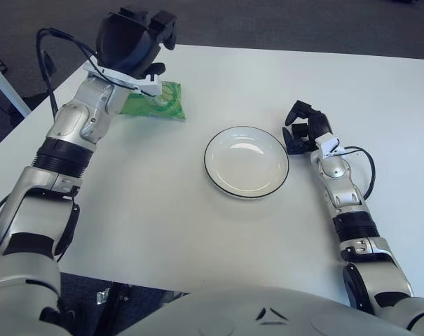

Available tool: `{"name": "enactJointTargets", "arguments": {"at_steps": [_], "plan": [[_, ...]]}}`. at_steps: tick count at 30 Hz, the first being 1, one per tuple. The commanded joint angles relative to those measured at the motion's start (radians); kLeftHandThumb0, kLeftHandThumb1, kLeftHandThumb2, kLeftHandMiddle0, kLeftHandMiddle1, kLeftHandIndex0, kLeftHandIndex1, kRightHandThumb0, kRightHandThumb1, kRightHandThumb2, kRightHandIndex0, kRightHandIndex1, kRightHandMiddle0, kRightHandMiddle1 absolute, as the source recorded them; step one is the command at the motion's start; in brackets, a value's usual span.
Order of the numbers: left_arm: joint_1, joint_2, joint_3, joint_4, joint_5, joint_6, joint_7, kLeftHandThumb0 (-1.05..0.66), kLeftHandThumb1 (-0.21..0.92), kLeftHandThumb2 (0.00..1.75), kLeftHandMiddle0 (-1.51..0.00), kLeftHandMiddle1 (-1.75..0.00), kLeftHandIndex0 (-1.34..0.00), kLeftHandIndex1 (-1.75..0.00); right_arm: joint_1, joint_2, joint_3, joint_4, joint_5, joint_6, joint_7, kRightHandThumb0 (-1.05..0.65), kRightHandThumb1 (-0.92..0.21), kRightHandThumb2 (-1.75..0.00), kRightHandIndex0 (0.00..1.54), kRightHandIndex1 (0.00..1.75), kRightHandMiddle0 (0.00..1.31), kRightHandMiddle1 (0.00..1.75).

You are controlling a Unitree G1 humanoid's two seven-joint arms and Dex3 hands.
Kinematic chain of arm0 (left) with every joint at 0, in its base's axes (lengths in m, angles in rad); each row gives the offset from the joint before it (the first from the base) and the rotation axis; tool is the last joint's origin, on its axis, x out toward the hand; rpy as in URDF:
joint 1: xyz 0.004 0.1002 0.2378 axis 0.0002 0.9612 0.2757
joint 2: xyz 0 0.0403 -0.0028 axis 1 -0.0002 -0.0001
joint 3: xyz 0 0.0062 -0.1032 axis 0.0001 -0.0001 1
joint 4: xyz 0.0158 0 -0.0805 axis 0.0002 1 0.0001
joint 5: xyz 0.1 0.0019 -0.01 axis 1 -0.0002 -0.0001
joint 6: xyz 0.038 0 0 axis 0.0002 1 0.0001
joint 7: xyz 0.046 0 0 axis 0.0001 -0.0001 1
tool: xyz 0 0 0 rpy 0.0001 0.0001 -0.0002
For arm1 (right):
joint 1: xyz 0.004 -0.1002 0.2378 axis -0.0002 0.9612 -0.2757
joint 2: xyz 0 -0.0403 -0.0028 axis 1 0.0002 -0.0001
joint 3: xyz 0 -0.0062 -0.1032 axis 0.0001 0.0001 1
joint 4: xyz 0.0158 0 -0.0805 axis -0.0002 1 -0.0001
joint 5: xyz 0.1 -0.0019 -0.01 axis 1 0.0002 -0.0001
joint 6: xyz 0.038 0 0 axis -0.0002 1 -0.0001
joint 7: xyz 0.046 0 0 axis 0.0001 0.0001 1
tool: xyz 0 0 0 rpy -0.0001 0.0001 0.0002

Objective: Put the snack into the plate.

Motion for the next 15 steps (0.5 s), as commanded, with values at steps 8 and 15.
{"name": "enactJointTargets", "arguments": {"at_steps": [8,15], "plan": [[-0.025,0.057,-0.038,0.099,0.063,0.031,-0.189,-0.56,0.55,0.93,-0.26,-1.43,-0.11,-1.40,0.066,-0.010,0.016,0.053,-0.027,0.044,0.008,-0.52,-0.22,-1.43,1.33,1.75,0.69,1.75],[-0.065,0.059,-0.061,0.182,0.056,0.007,-0.261,-0.83,0.80,0.57,-0.02,-0.88,-0.01,-1.08,0.069,-0.013,0.017,0.046,-0.023,0.051,0.014,-0.52,-0.22,-1.43,1.33,1.75,0.69,1.75]]}}
